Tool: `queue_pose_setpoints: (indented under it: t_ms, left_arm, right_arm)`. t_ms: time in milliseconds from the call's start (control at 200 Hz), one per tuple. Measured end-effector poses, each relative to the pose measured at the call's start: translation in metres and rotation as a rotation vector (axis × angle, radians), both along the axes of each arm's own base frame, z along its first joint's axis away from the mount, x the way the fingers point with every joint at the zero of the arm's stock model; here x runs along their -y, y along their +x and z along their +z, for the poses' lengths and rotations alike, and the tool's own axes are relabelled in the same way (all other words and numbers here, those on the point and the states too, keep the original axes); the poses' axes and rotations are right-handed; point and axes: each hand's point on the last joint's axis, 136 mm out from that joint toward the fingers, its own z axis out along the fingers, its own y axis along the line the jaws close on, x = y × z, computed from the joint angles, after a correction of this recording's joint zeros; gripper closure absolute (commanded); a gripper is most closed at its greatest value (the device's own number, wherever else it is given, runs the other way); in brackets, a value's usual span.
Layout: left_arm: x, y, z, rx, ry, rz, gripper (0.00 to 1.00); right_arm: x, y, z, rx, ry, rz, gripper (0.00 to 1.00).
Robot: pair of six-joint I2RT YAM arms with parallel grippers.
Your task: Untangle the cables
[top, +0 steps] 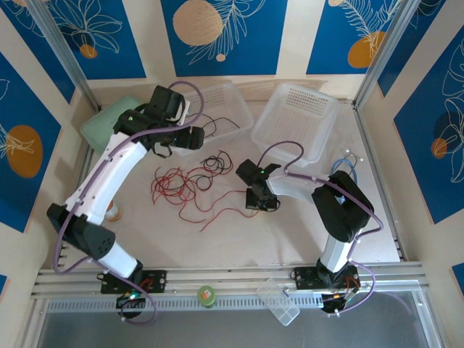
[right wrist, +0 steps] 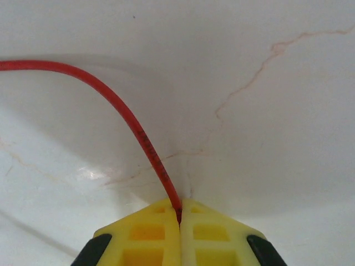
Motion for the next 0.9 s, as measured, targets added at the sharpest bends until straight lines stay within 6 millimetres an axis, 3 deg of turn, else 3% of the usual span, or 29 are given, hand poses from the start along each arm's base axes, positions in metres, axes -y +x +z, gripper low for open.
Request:
queue_pose_setpoints:
  t_ms: [80,165,275,410,515,715,900]
  left_arm:
    - [0.001,-0.014,-0.002,0.003,-0.016,-0.017,0.14]
    - [0.005,-0.024,-0.006,0.013,-0.042,-0.038,0.14]
    - [0.018,-0.037,-0.016,0.01,-0.083,-0.093,0.14]
    - [0.047,-0.049,-0.03,0.0,-0.117,-0.19,0.15]
    - [0.077,-0.063,-0.029,0.032,-0.128,-0.299,0.15]
    - [0.126,-0.079,-0.016,0.15,-0.154,-0.463,0.14]
    - [0.136,-0.057,-0.023,0.214,-0.124,-0.429,0.19]
  right_arm:
    - [0.004,0.002,0.009,0.035,-0.005,0.02,1.0]
    - [0.006,0.009,0.04,0.124,0.008,0.067,1.0]
    - [0.006,0.018,0.11,0.312,0.065,0.163,1.0]
    - [0.004,0.021,0.198,0.534,0.133,0.292,1.0]
    - [0.009,0.016,0.24,0.635,0.137,0.383,1.0]
    - [0.012,0.011,0.266,0.687,0.099,0.508,1.0]
    - [0.013,0.009,0.274,0.7,0.08,0.558,1.0]
